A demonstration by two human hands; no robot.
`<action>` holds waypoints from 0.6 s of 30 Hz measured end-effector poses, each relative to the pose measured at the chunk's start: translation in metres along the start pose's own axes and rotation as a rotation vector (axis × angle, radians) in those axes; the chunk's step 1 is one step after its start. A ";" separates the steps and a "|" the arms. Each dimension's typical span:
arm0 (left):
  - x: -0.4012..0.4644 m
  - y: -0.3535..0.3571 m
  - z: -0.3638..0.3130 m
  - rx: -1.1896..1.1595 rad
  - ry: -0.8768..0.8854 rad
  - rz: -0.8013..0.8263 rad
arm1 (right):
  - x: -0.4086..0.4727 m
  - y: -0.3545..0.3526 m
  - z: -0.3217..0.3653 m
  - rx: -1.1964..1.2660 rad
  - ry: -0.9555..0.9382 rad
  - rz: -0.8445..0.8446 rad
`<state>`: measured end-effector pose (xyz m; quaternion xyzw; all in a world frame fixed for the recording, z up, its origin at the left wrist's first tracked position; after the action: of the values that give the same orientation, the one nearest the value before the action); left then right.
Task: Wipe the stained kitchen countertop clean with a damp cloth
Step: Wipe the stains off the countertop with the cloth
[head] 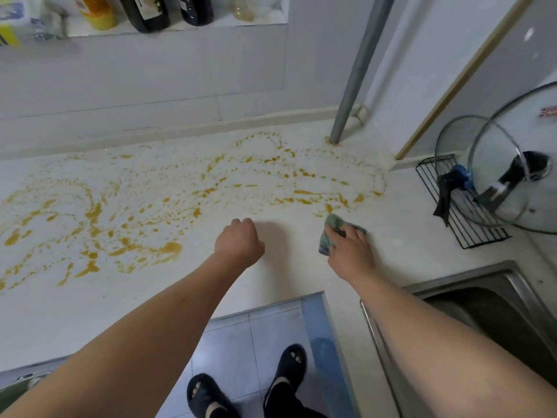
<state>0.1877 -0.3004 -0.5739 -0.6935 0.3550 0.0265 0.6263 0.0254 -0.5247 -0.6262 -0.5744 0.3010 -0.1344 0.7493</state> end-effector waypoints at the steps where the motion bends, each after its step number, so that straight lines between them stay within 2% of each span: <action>1: 0.006 0.004 -0.007 -0.009 -0.032 0.016 | -0.001 -0.003 -0.024 0.012 0.042 -0.003; 5: 0.027 0.021 -0.027 -0.037 -0.145 0.109 | 0.007 -0.015 -0.096 0.018 0.138 -0.009; 10: 0.048 0.035 -0.034 -0.001 -0.321 0.218 | 0.037 -0.029 -0.139 -0.022 0.161 -0.036; 14: 0.056 0.048 -0.037 0.036 -0.382 0.219 | 0.066 -0.039 -0.163 -0.003 0.234 -0.043; 18: 0.057 0.055 -0.035 -0.040 -0.424 0.188 | 0.102 -0.047 -0.175 0.029 0.251 0.005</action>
<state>0.1872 -0.3555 -0.6406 -0.6485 0.2780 0.2371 0.6678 0.0067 -0.7314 -0.6399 -0.5416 0.3918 -0.2079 0.7141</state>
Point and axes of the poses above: each hand's wrist, its own x-axis towards the middle knuckle, its own y-axis out of the palm, z = x × y, the point moved 10 cm from there along x, towards the middle knuckle, and after that the axes turned 2 degrees about z, right-handed, at the moved point
